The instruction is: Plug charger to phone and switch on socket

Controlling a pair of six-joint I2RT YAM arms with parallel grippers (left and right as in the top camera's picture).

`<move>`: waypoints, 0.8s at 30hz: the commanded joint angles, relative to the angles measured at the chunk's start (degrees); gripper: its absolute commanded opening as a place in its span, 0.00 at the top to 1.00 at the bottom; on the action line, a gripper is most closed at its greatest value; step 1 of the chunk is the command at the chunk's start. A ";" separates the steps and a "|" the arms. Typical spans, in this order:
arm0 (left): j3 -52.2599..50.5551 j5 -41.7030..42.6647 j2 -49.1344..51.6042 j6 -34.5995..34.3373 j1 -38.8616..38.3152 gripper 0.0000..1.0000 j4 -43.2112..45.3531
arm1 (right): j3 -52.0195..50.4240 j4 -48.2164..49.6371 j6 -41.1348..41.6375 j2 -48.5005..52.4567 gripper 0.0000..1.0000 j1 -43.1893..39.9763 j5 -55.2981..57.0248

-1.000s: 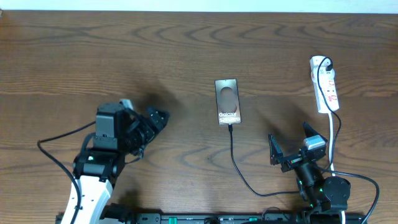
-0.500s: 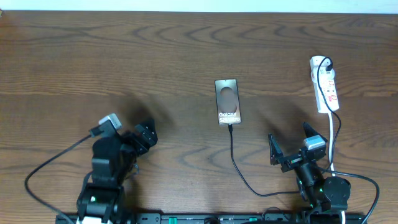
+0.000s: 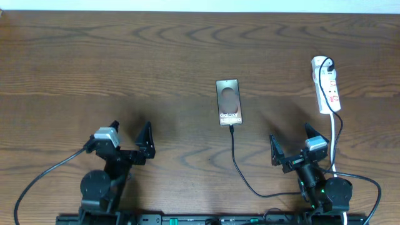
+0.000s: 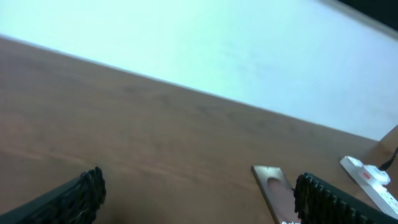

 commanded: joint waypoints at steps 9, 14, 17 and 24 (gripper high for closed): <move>-8.74 -0.52 -9.31 2.47 0.59 0.02 1.40 | -0.04 -0.28 -0.63 -0.35 0.01 0.46 -0.11; -10.86 -2.25 -9.62 3.13 0.68 0.02 -1.36 | -0.04 -0.28 -0.66 -0.35 0.01 0.46 -0.11; -10.86 -2.91 -9.62 6.82 0.68 0.02 -1.33 | -0.04 -0.28 -0.66 -0.35 0.01 0.46 -0.11; -10.86 -3.39 -9.62 18.40 0.68 0.18 -1.49 | -0.04 -0.28 -0.63 -0.35 0.01 0.46 -0.11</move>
